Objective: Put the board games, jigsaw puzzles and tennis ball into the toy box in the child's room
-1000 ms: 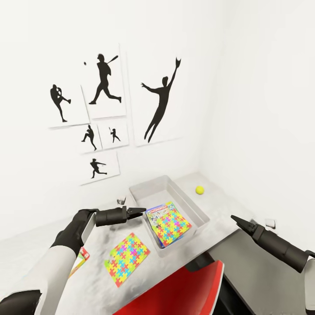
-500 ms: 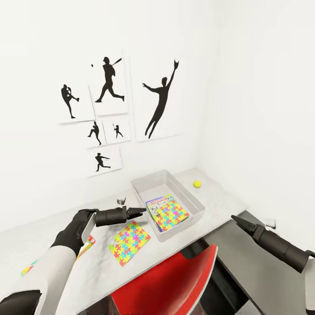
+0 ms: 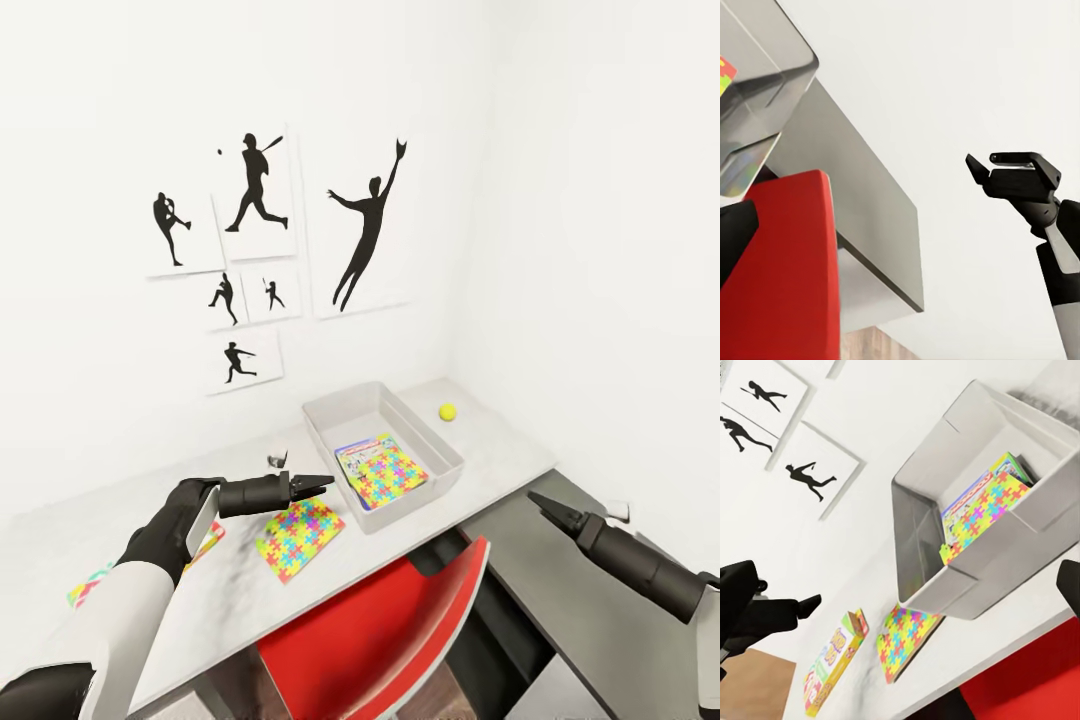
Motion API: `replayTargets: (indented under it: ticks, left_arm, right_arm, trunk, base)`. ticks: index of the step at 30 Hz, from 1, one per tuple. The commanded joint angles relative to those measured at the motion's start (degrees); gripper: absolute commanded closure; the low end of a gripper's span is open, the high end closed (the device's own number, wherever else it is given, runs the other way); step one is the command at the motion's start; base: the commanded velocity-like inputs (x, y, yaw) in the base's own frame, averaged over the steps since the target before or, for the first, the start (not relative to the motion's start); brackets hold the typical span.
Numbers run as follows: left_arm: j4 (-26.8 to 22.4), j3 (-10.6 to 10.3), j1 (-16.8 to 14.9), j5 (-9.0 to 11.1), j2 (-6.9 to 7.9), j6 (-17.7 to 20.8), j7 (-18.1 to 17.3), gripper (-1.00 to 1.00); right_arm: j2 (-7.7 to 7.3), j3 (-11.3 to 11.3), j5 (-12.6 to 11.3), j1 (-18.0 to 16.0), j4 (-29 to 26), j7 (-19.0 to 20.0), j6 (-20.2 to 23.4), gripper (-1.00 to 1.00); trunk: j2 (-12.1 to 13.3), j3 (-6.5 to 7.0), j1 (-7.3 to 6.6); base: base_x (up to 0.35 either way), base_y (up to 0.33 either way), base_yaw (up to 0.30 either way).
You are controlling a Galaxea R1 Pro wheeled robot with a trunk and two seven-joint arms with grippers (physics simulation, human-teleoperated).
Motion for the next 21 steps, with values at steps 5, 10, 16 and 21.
replayTargets:
  ticks: [5, 10, 16, 21]
  left_arm:
    - [0.0, 0.0, 0.0, 0.1, 0.0, 0.5, -0.1, -1.0]
    - [0.0, 0.0, 0.0, 0.1, 0.0, 0.5, -0.1, -1.0]
    - [0.0, 0.0, 0.0, 0.1, 0.0, 0.5, -0.1, -1.0]
    - [0.0, 0.0, 0.0, 0.1, 0.0, 0.5, -0.1, -1.0]
  right_arm:
    - [0.06, -0.1, -0.1, 0.0, 0.0, 0.1, 0.3, -1.0]
    - [0.11, -0.1, -0.1, -0.1, 0.0, 0.1, 0.3, -1.0]
    - [0.12, -0.1, 0.0, 0.0, 0.0, 0.1, 0.3, -1.0]
    - [0.12, -0.1, -0.1, -0.1, 0.0, 0.2, 0.3, -1.0]
  trunk:
    - [-0.1, -0.13, 0.03]
    - [-0.1, -0.13, 0.03]
    - [-0.1, -0.13, 0.03]
    - [-0.1, -0.13, 0.03]
  base:
    - [-0.016, 0.0, 0.0]
    - [0.051, 0.0, 0.009]
    - [0.026, 0.0, 0.154]
    - [0.004, 0.0, 0.102]
